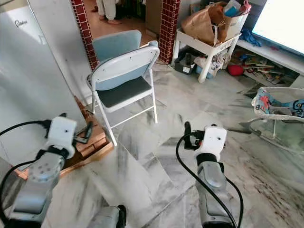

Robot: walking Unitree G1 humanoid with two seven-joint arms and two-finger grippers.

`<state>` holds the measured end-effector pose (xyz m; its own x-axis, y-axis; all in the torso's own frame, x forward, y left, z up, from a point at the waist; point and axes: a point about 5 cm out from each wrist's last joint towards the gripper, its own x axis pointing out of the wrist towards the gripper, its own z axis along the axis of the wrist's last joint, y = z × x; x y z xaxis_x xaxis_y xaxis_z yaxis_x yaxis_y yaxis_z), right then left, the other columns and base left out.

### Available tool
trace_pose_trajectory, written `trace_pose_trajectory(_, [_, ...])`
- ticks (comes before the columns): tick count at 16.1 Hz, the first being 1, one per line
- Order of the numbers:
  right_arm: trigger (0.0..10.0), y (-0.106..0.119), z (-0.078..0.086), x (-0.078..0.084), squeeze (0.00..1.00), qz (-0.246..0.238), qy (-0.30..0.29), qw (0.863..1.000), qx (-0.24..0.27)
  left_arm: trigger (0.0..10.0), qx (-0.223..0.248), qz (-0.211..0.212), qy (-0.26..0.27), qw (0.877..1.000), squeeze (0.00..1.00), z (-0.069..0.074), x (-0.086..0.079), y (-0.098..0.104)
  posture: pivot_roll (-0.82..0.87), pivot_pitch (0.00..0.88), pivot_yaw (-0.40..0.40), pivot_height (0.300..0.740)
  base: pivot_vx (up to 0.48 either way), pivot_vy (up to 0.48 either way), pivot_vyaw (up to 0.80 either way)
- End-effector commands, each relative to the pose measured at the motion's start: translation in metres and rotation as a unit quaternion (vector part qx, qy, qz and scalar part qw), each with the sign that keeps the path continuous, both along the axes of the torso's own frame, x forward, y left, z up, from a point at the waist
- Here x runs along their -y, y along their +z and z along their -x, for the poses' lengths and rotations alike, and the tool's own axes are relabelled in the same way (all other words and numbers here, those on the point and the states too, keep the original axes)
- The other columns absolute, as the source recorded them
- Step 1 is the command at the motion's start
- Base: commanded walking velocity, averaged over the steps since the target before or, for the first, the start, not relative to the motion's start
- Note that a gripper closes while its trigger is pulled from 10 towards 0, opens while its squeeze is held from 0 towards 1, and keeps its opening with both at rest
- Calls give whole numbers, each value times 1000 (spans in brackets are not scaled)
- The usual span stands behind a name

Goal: Restocking fridge

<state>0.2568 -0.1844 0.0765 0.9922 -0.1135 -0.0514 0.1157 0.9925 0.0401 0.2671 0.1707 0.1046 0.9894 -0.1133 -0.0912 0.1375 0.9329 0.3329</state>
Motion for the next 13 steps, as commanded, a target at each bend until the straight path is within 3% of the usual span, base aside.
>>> trace_pose_trajectory(1, [10000,0,7,6,0,6,-10,1000,-4,10000,-14,-2,-2,1000,0,0,1,-3,182,54,-37,740,0,0,0])
trace_pose_trajectory(3, [10000,-5,21,14,0,7,-25,1000,-16,10000,-37,20,28,999,0,10,-6,-12,139,106,-38,740,0,0,0])
trace_pose_trajectory(5, [10000,-5,26,18,0,11,-28,999,-22,10000,-48,29,39,998,0,18,-9,-17,131,101,-34,740,0,0,0])
trace_pose_trajectory(8, [10000,-9,27,18,0,1,-34,999,-30,10000,-57,34,46,997,0,23,-8,-23,129,92,-34,740,0,0,-704])
trace_pose_trajectory(11, [10000,3,3,7,0,2,2,1000,-9,10000,-52,39,29,997,0,19,5,-16,169,96,-71,740,0,0,-800])
trace_pose_trajectory(13, [10000,7,-2,2,0,-1,14,1000,-4,10000,-50,43,30,997,0,24,8,-16,170,107,-75,740,0,0,-800])
